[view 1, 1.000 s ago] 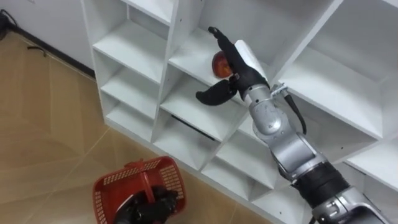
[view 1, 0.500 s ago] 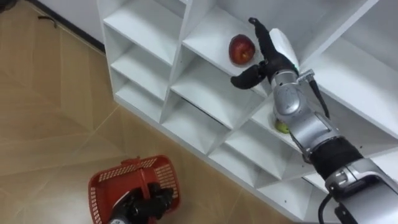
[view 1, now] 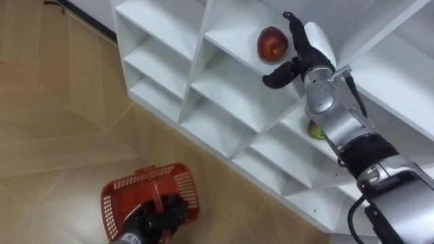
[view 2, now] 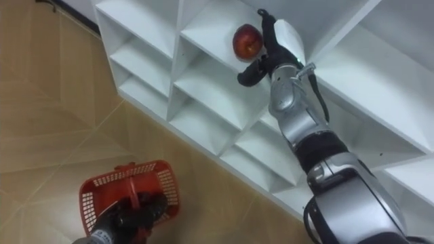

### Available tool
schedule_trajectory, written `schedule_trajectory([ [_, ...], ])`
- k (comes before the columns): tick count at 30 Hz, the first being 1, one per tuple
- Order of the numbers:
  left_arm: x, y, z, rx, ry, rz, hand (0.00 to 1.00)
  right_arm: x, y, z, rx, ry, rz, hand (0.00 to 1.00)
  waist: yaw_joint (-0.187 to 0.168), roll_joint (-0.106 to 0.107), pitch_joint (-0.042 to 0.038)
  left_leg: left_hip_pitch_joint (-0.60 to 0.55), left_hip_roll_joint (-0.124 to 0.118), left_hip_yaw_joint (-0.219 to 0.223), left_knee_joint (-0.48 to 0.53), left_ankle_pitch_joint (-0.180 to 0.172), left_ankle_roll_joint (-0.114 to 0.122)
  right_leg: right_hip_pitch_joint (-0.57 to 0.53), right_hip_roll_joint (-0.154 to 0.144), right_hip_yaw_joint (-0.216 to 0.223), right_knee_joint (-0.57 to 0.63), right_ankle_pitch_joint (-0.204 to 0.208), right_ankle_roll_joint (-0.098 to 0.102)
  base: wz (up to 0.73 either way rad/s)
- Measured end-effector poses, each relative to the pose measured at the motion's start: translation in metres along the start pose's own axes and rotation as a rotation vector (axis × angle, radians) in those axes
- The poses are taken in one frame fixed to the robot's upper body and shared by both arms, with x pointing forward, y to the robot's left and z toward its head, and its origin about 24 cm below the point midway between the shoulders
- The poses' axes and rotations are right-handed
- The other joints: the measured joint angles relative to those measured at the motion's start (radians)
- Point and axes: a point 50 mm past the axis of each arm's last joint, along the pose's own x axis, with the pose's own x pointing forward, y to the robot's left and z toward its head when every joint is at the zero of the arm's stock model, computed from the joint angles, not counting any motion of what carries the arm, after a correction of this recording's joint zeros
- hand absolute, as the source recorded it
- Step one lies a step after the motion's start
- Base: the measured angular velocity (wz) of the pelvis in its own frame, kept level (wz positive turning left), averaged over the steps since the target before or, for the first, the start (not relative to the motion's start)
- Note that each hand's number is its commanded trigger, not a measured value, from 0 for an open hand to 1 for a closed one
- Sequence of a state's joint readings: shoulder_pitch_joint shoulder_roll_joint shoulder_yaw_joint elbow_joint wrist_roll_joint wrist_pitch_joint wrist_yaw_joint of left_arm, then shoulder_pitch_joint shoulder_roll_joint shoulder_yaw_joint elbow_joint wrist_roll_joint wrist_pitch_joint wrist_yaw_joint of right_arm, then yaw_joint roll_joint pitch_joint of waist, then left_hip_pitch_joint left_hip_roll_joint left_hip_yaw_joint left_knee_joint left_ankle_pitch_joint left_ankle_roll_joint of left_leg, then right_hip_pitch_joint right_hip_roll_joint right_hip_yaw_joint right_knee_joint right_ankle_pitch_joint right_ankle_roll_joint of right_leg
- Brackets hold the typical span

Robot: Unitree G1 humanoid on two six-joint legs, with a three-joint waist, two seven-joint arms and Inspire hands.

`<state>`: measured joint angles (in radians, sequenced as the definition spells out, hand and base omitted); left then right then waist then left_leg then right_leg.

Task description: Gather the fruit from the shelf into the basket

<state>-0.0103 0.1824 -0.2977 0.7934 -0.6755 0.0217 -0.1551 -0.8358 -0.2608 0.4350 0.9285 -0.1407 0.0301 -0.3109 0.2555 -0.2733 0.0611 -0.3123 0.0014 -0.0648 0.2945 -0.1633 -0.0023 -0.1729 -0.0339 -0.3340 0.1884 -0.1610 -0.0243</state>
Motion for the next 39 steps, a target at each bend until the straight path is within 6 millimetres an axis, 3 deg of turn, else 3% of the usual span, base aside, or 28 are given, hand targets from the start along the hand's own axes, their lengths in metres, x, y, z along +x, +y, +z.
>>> schedule_trajectory([
  [4, 0.000, 0.000, 0.000, -0.001, -0.005, 0.000, 1.00, 0.002, -0.003, 0.002, 0.035, -0.001, -0.017, 0.00, 0.000, -0.003, 0.0041, -0.009, 0.000, 0.000, 0.001, 0.000, 0.000, -0.008, 0.000, 0.001, 0.000, 0.000, 0.000, 0.00],
  [8, 0.002, -0.002, 0.003, -0.007, -0.013, -0.004, 1.00, 0.002, -0.003, 0.003, 0.076, -0.002, -0.021, 0.00, 0.000, -0.002, 0.0134, -0.011, 0.000, 0.000, 0.001, 0.000, 0.000, -0.010, 0.000, 0.006, 0.000, 0.000, 0.000, 0.00],
  [18, 0.006, -0.004, 0.005, -0.010, -0.004, -0.007, 1.00, 0.003, -0.009, 0.001, 0.215, 0.037, -0.045, 0.00, 0.022, -0.002, 0.0144, -0.042, 0.001, 0.006, 0.011, 0.000, 0.000, -0.039, 0.000, 0.008, 0.002, 0.001, -0.001, -0.01],
  [24, 0.008, -0.012, 0.004, -0.016, -0.016, -0.027, 1.00, 0.004, -0.009, 0.000, 0.302, 0.059, -0.032, 0.00, 0.028, 0.017, 0.0275, -0.047, 0.002, 0.006, 0.015, 0.000, 0.000, -0.043, 0.000, 0.006, 0.005, 0.001, -0.002, 0.01],
  [28, 0.011, -0.018, 0.008, -0.009, -0.025, -0.042, 1.00, 0.005, -0.016, -0.004, 0.398, 0.091, -0.065, 0.00, 0.050, 0.020, 0.0265, -0.054, 0.004, 0.008, 0.014, 0.001, -0.001, -0.057, 0.001, 0.005, 0.019, 0.002, -0.003, -0.03],
  [36, 0.012, -0.020, 0.008, -0.008, -0.024, -0.047, 1.00, 0.005, -0.017, -0.004, 0.485, 0.106, -0.081, 0.00, 0.053, 0.022, 0.0258, -0.053, 0.004, 0.008, 0.016, 0.002, -0.001, -0.056, -0.001, 0.002, 0.018, 0.003, -0.004, 0.00],
  [37, 0.012, -0.021, 0.007, -0.004, -0.022, -0.049, 1.00, 0.005, -0.018, -0.004, 0.481, 0.107, -0.082, 0.20, 0.054, 0.023, 0.0254, -0.053, 0.004, 0.009, 0.016, 0.003, 0.000, -0.057, -0.001, 0.003, 0.018, 0.003, -0.004, 0.00],
  [38, 0.012, -0.021, 0.007, -0.003, -0.022, -0.050, 1.00, 0.005, -0.017, -0.005, 0.480, 0.107, -0.082, 0.48, 0.054, 0.023, 0.0252, -0.053, 0.004, 0.010, 0.016, 0.003, 0.000, -0.057, -0.002, 0.003, 0.018, 0.003, -0.004, 0.00],
  [39, 0.012, -0.021, 0.007, -0.001, -0.021, -0.051, 1.00, 0.005, -0.017, -0.005, 0.479, 0.107, -0.081, 0.61, 0.055, 0.024, 0.0252, -0.052, 0.005, 0.010, 0.016, 0.003, 0.000, -0.057, -0.002, 0.004, 0.018, 0.003, -0.004, 0.00],
])
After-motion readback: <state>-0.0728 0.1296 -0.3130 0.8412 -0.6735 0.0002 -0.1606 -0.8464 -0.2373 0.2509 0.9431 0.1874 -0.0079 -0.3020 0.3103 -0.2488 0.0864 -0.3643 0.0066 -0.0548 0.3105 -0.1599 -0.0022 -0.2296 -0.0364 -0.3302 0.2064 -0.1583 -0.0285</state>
